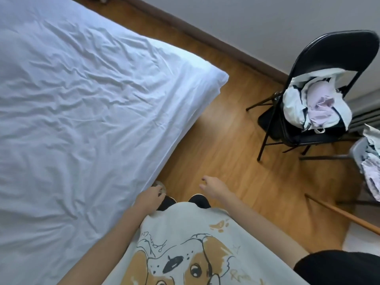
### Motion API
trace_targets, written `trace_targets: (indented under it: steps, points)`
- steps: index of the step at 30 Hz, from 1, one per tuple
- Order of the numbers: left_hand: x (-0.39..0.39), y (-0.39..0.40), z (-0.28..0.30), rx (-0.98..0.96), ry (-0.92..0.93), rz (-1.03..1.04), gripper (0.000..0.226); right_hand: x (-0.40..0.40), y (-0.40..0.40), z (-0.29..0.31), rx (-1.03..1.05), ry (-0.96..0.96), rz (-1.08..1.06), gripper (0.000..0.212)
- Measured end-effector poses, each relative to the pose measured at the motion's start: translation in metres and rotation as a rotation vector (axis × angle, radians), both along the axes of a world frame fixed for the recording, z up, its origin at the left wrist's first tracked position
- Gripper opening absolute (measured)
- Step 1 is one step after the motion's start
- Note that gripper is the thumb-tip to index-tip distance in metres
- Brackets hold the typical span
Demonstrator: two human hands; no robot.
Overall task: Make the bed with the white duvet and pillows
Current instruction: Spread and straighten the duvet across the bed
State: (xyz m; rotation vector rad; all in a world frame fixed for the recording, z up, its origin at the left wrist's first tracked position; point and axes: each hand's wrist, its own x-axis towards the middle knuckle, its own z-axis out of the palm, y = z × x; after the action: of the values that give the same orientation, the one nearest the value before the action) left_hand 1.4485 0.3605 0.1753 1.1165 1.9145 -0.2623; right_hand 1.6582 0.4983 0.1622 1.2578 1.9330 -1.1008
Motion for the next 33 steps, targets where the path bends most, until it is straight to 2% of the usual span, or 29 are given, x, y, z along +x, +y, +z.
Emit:
trace_targets:
  steps: [8, 13, 16, 20, 24, 29, 33]
  points:
    - [-0.021, 0.188, -0.028, 0.019, -0.036, -0.183, 0.034, -0.008, 0.142, -0.009, 0.013, -0.029, -0.167, 0.049]
    - [-0.017, 0.32, -0.027, 0.042, -0.035, -0.504, 0.032, -0.004, 0.234, 0.009, 0.031, -0.087, -0.311, 0.047]
    - [-0.004, 0.394, -0.019, 0.099, -0.08, -0.607, 0.031, 0.003, 0.291, 0.024, 0.09, -0.075, -0.371, 0.042]
    - [0.012, 0.482, -0.017, 0.116, -0.103, -0.57, 0.035, 0.015, 0.364, 0.025, 0.101, -0.088, -0.376, 0.044]
    - [0.031, 0.563, -0.023, 0.056, -0.158, -0.44, 0.038, 0.027, 0.446, 0.008, 0.071, -0.064, -0.327, 0.041]
    - [0.053, 0.682, -0.036, -0.015, -0.125, -0.318, 0.023, 0.053, 0.577, -0.016, -0.047, -0.051, -0.2, 0.041]
    - [0.065, 0.765, -0.021, 0.001, -0.121, -0.163, 0.019, 0.07, 0.687, 0.004, 0.086, -0.036, -0.193, 0.032]
